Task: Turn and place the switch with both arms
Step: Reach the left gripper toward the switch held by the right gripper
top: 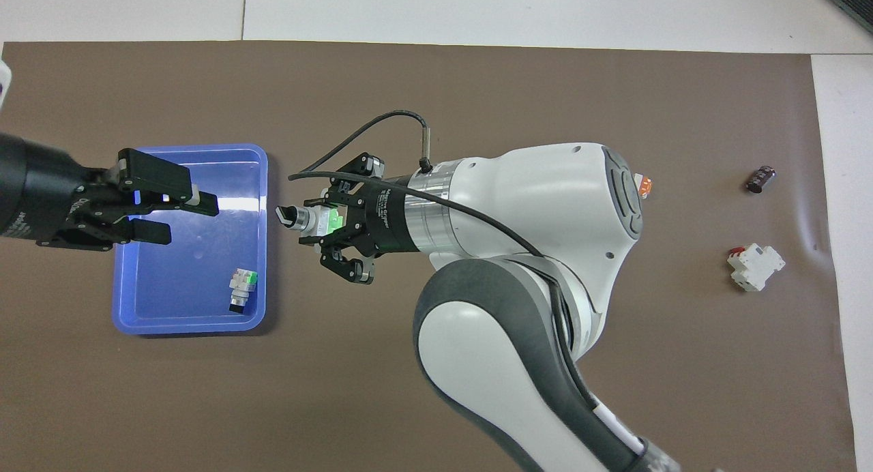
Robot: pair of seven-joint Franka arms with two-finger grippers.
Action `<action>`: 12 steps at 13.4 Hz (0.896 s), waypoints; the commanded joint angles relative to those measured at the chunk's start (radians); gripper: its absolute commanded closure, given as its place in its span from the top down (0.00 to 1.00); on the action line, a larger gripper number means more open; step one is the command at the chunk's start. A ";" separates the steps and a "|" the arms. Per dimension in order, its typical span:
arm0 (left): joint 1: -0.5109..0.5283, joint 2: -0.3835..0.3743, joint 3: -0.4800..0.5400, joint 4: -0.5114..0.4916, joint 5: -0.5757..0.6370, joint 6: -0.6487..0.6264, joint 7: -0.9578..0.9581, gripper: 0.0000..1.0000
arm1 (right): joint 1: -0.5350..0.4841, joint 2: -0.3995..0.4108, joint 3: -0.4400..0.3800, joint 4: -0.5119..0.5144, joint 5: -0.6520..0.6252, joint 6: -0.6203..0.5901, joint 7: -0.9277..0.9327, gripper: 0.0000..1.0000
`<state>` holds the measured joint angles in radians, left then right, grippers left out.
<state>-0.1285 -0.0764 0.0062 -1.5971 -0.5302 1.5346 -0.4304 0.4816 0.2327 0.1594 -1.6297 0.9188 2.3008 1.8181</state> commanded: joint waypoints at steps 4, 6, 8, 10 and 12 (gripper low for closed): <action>-0.013 -0.081 0.001 -0.151 -0.122 0.137 -0.271 0.30 | -0.005 0.010 0.002 0.014 -0.003 0.003 0.010 0.00; -0.031 -0.101 -0.008 -0.201 -0.142 0.173 -0.266 0.30 | -0.005 0.010 0.000 0.014 -0.003 0.002 0.010 0.00; -0.039 -0.091 -0.008 -0.201 -0.171 0.205 -0.271 0.33 | -0.005 0.010 0.002 0.014 -0.003 0.000 0.010 0.00; -0.052 -0.085 -0.008 -0.202 -0.171 0.219 -0.272 0.42 | -0.006 0.011 0.002 0.014 -0.003 -0.001 0.010 0.00; -0.052 -0.079 -0.008 -0.202 -0.172 0.228 -0.277 0.41 | -0.006 0.011 0.002 0.014 -0.003 -0.003 0.010 0.00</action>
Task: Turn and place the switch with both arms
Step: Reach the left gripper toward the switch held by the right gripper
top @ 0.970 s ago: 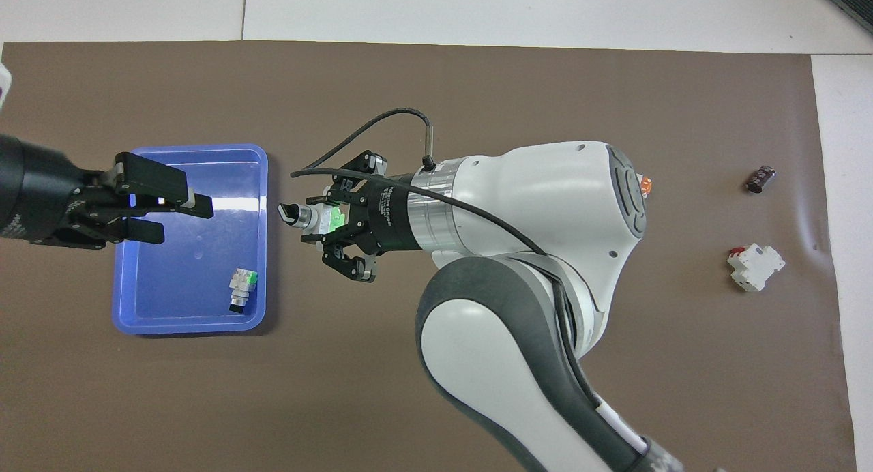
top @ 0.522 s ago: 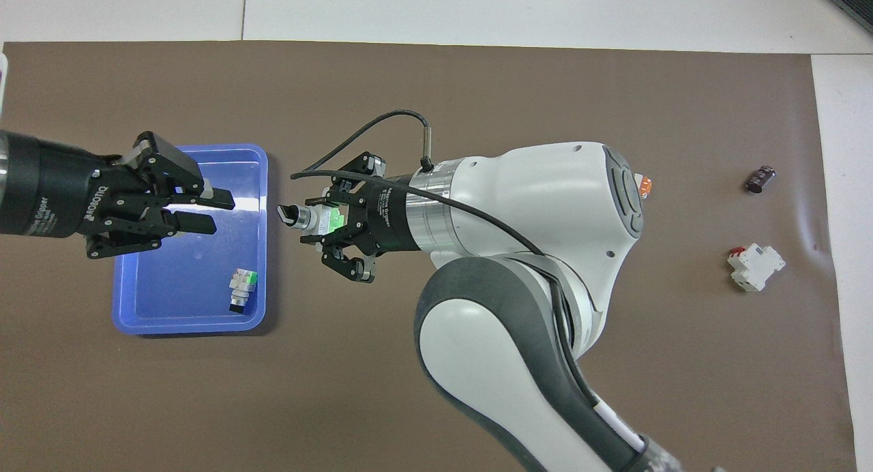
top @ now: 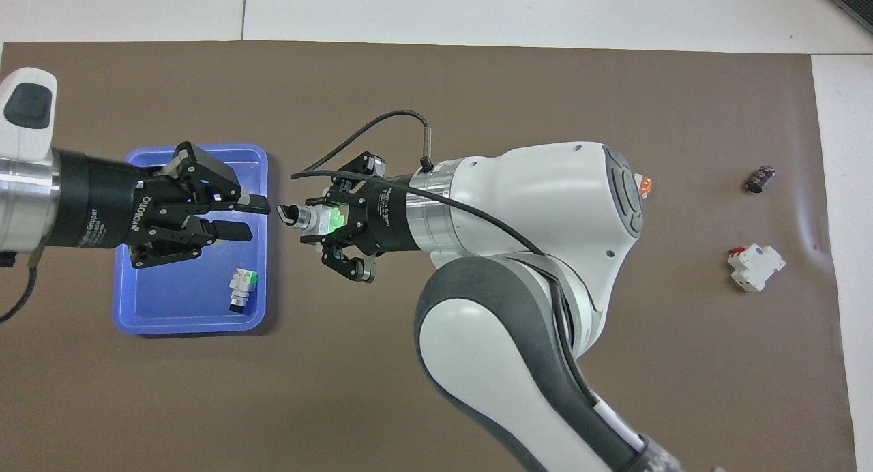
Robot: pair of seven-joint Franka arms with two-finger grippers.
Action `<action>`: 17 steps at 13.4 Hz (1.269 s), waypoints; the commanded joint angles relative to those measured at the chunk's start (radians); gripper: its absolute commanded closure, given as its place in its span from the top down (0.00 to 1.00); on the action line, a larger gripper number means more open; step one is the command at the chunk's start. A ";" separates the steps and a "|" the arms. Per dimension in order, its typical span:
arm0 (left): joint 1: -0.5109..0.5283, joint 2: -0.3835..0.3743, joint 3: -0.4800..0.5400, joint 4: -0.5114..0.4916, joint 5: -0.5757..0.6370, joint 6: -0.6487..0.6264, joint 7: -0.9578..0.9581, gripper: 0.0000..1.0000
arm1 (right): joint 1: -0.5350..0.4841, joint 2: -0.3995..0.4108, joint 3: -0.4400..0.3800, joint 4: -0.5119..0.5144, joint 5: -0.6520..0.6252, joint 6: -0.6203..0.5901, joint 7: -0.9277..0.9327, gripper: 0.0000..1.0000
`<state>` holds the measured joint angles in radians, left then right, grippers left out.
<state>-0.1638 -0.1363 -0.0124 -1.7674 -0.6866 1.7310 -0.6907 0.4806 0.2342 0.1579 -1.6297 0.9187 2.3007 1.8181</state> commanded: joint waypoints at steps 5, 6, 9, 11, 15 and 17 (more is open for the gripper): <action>-0.045 0.021 0.009 -0.029 -0.018 0.059 -0.018 0.41 | -0.007 0.010 0.003 0.014 -0.003 -0.001 0.009 0.00; -0.046 0.026 0.009 -0.029 -0.021 0.067 -0.018 0.41 | -0.007 0.010 0.002 0.014 -0.003 -0.001 0.009 0.00; -0.046 0.037 0.008 -0.029 -0.031 0.093 -0.027 0.41 | -0.008 0.010 0.003 0.013 -0.003 0.000 0.009 0.00; -0.046 0.037 0.008 -0.029 -0.034 0.088 -0.027 0.40 | -0.010 0.010 0.002 0.013 -0.003 0.002 0.007 0.00; -0.060 0.037 0.008 -0.030 -0.034 0.071 -0.027 0.30 | -0.022 0.010 0.003 0.014 -0.003 0.008 0.004 0.00; -0.068 0.037 0.008 -0.030 -0.034 0.076 -0.024 0.30 | -0.022 0.010 0.003 0.014 -0.004 0.008 0.003 0.00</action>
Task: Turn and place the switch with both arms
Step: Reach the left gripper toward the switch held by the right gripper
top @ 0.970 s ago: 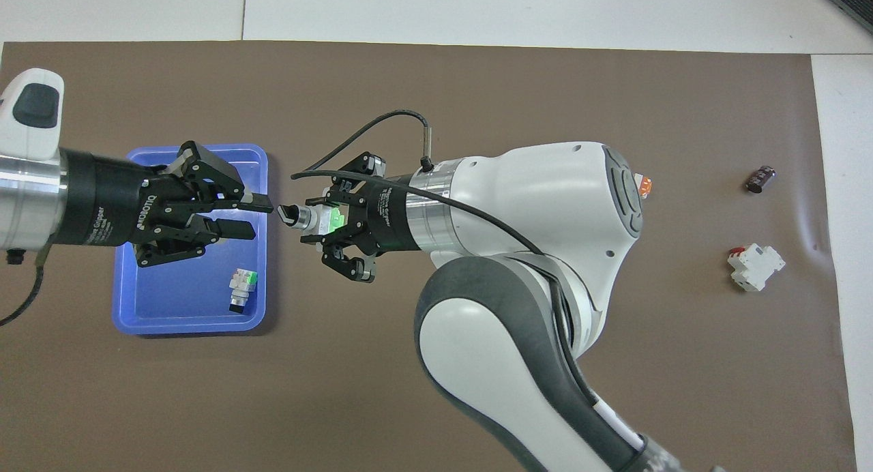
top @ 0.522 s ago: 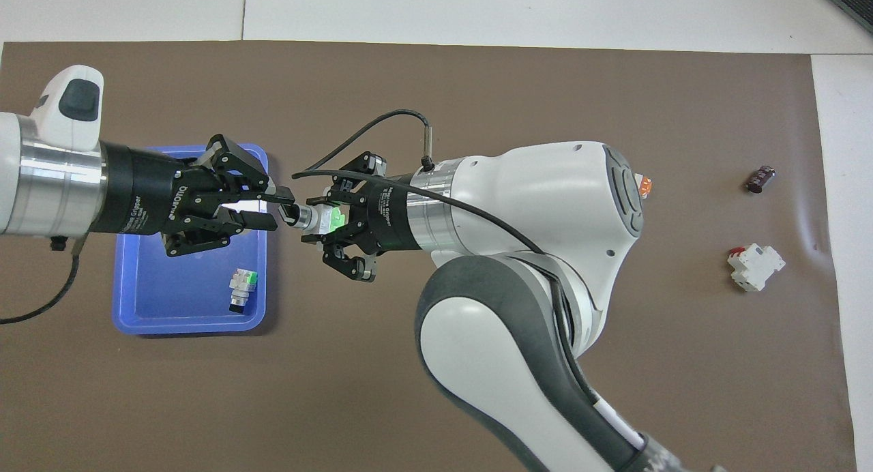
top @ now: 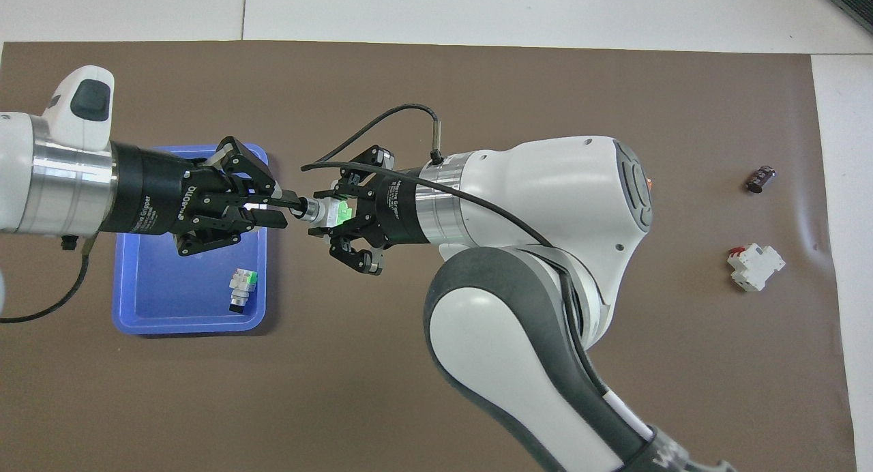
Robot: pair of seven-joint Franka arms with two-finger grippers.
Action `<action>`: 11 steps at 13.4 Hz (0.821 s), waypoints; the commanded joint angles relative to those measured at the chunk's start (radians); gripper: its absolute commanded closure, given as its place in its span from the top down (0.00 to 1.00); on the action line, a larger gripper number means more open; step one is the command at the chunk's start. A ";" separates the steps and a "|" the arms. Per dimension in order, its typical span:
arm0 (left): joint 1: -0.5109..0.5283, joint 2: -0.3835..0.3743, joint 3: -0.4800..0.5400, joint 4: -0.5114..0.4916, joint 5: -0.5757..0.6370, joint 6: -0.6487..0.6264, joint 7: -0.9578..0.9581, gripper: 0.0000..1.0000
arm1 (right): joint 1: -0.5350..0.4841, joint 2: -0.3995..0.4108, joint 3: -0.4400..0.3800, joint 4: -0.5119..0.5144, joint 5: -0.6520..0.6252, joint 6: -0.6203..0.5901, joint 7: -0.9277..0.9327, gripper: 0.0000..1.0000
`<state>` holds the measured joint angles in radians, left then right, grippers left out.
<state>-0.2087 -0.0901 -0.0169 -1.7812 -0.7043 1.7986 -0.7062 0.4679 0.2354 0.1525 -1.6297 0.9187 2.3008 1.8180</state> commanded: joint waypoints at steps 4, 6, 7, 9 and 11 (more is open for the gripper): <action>-0.037 -0.010 0.012 -0.017 -0.018 0.019 -0.003 0.30 | -0.006 0.010 0.007 0.014 -0.003 0.009 0.003 0.00; -0.037 -0.011 0.012 -0.018 -0.017 0.021 0.002 0.02 | -0.006 0.010 0.007 0.014 -0.004 0.009 0.003 0.00; -0.038 -0.011 0.011 -0.018 -0.017 0.019 0.007 0.00 | -0.006 0.010 0.007 0.014 -0.004 0.009 0.003 0.00; -0.038 -0.010 0.012 -0.015 -0.015 0.019 0.061 0.00 | -0.006 0.010 0.007 0.014 -0.004 0.009 0.003 0.00; -0.035 -0.011 0.014 -0.017 -0.011 0.015 0.161 0.00 | -0.006 0.010 0.007 0.014 -0.003 0.009 0.003 0.00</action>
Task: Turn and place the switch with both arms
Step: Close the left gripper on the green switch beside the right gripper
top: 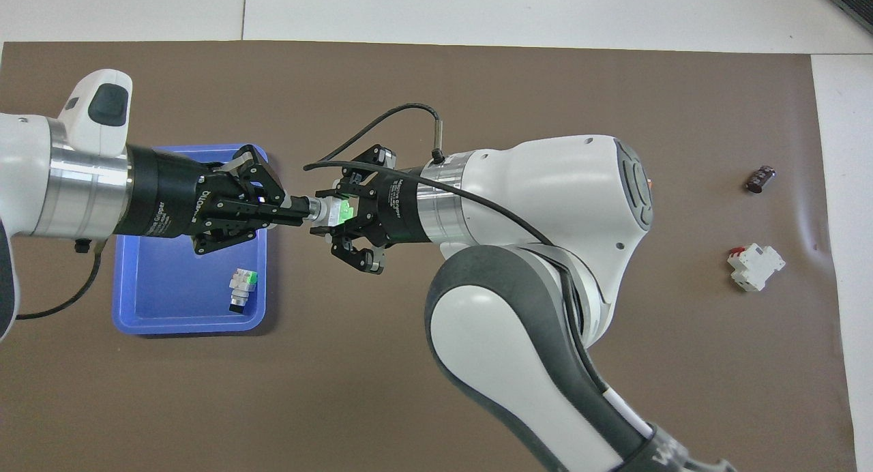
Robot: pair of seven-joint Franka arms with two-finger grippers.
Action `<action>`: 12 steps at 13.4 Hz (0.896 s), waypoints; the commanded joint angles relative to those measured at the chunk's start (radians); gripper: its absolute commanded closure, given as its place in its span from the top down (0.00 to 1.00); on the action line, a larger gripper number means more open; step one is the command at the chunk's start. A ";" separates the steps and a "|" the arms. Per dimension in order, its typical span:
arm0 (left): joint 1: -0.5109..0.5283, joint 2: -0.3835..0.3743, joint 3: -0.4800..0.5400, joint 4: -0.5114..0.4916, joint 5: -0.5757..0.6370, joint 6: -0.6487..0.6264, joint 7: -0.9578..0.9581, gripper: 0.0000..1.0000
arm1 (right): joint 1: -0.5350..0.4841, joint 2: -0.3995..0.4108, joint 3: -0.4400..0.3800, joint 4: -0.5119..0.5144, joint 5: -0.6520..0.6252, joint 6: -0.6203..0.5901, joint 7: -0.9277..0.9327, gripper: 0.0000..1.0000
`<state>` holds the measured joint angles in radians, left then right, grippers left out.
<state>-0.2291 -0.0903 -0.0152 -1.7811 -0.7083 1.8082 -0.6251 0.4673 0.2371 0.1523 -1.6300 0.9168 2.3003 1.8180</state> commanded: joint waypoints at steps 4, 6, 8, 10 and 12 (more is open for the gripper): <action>-0.003 -0.017 0.014 -0.021 0.003 -0.033 0.402 0.00 | -0.006 0.008 0.007 0.015 -0.003 0.010 0.003 0.00; 0.002 -0.017 0.020 -0.020 0.006 -0.038 0.606 0.00 | -0.006 0.008 0.007 0.015 -0.003 0.010 0.003 0.00; 0.007 -0.017 0.020 -0.017 0.030 -0.038 0.807 0.00 | -0.006 0.007 0.007 0.015 -0.003 0.010 0.003 0.00; 0.007 -0.019 0.017 -0.012 0.079 -0.041 0.992 0.00 | -0.006 0.008 0.007 0.015 -0.003 0.010 0.003 0.00; 0.004 -0.017 0.018 -0.001 0.104 -0.040 1.144 0.00 | -0.006 0.007 0.007 0.015 -0.003 0.010 0.003 0.00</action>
<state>-0.2289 -0.0939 -0.0069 -1.7818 -0.6638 1.7837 0.3842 0.4705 0.2410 0.1576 -1.6283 0.9169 2.3010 1.8180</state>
